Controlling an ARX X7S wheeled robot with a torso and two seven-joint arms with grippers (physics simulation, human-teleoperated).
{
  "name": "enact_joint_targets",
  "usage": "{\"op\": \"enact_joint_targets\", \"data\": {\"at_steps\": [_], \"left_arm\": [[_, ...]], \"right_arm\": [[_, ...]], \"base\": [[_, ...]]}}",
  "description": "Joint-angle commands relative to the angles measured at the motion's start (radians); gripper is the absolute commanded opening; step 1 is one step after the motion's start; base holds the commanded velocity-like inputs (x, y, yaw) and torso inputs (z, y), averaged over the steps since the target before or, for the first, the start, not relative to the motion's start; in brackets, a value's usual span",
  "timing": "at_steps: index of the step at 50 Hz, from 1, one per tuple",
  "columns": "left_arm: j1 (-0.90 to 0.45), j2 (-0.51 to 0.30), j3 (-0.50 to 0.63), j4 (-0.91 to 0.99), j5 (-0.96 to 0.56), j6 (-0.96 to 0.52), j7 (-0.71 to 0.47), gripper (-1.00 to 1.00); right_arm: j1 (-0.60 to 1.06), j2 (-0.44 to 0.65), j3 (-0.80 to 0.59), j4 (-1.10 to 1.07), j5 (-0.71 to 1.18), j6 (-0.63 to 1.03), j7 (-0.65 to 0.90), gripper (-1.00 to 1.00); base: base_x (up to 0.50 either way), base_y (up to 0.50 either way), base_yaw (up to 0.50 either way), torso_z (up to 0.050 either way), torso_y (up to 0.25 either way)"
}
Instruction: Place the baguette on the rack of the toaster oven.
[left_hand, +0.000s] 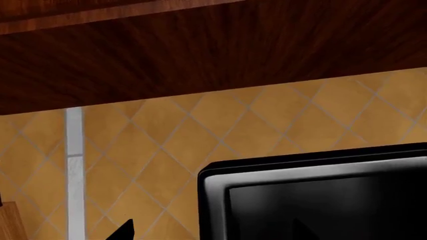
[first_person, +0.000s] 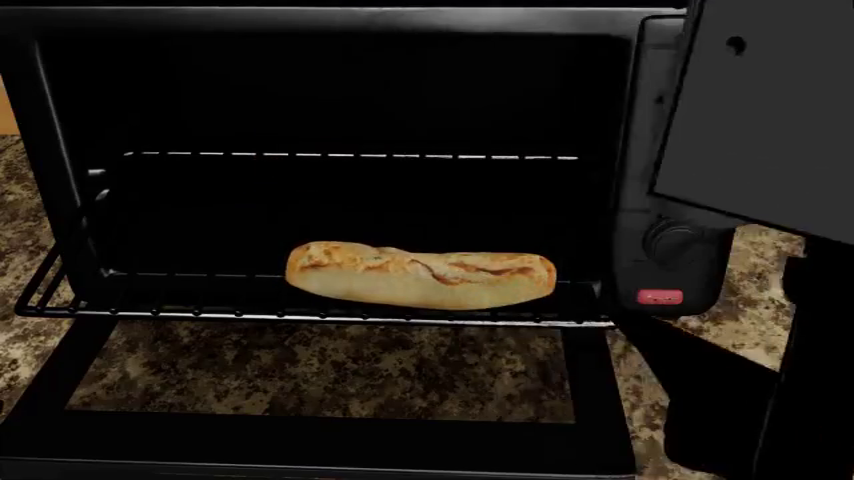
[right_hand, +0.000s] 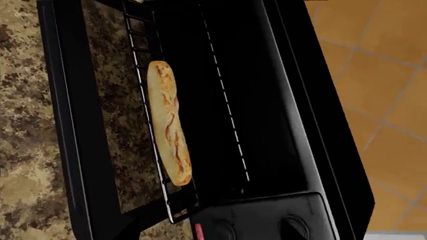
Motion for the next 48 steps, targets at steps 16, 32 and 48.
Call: {"op": "enact_joint_targets", "data": {"at_steps": [16, 32, 48], "left_arm": [[-0.011, -0.001, 0.008, 0.002, -0.002, -0.011, -0.007, 1.00], [-0.013, -0.001, 0.010, 0.000, -0.004, -0.010, -0.008, 1.00], [-0.016, -0.002, 0.019, 0.000, 0.000, -0.012, -0.004, 1.00]], "right_arm": [[0.068, 0.155, 0.034, 0.115, -0.042, -0.033, -0.022, 1.00], [0.063, 0.265, 0.028, 0.180, -0.085, -0.018, 0.005, 1.00], [-0.065, 0.436, 0.123, 0.180, 0.016, -0.022, 0.115, 1.00]], "base": [[0.00, 0.00, 0.00, 0.000, 0.000], [0.00, 0.00, 0.00, 0.000, 0.000], [0.00, 0.00, 0.00, 0.000, 0.000]]}}
